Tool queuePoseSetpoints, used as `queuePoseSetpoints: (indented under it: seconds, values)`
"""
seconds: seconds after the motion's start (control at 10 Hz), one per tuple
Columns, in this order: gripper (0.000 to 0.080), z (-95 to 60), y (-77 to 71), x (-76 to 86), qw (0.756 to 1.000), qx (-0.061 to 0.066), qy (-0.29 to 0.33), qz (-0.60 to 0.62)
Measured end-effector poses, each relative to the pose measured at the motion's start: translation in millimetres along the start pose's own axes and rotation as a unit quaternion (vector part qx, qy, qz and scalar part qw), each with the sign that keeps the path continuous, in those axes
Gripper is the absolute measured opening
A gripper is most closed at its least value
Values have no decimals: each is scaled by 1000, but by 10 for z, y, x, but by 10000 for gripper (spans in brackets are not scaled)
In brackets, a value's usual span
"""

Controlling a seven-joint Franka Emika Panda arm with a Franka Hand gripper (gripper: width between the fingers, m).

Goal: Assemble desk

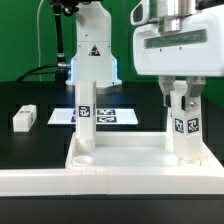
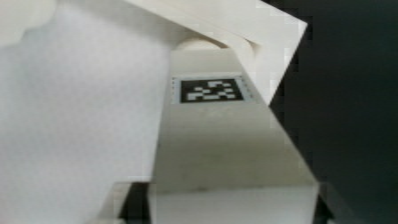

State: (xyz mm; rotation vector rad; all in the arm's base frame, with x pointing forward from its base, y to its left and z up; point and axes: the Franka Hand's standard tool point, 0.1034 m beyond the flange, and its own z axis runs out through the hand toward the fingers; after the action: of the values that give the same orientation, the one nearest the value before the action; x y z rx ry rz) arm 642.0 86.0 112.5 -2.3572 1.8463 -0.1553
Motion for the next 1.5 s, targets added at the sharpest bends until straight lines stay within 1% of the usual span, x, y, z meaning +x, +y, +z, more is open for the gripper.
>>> queuePoseSetpoints:
  seconds: [0.1, 0.2, 0.3, 0.4, 0.5, 0.6, 0.7, 0.8, 0.9, 1.0, 1.1, 1.3, 1.4, 1.5]
  values:
    - [290, 0, 16, -8, 997, 3, -12, 80]
    - [290, -1, 24, 8, 994, 1, -21, 108]
    - [292, -1, 18, -4, 992, -4, -24, 126]
    - [292, 2, 14, -50, 981, -13, -28, 189]
    - [292, 6, 6, -67, 981, -16, -26, 191]
    - [355, 7, 6, -56, 983, -15, -26, 180]
    - [491, 11, 12, -56, 993, -18, -19, 119]
    - [491, 13, -4, -75, 1000, -20, -11, 6]
    - [618, 34, -23, -93, 995, -17, -16, -99]
    - [640, 18, -66, -123, 989, -12, -16, -146]
    - [640, -45, -129, -229, 984, -6, -8, -177]
    - [647, -30, -112, -178, 970, -8, -5, -245]
    - [649, -32, -112, -180, 959, -10, -3, -282]
    - [649, -46, -127, -196, 930, -15, 7, -367]
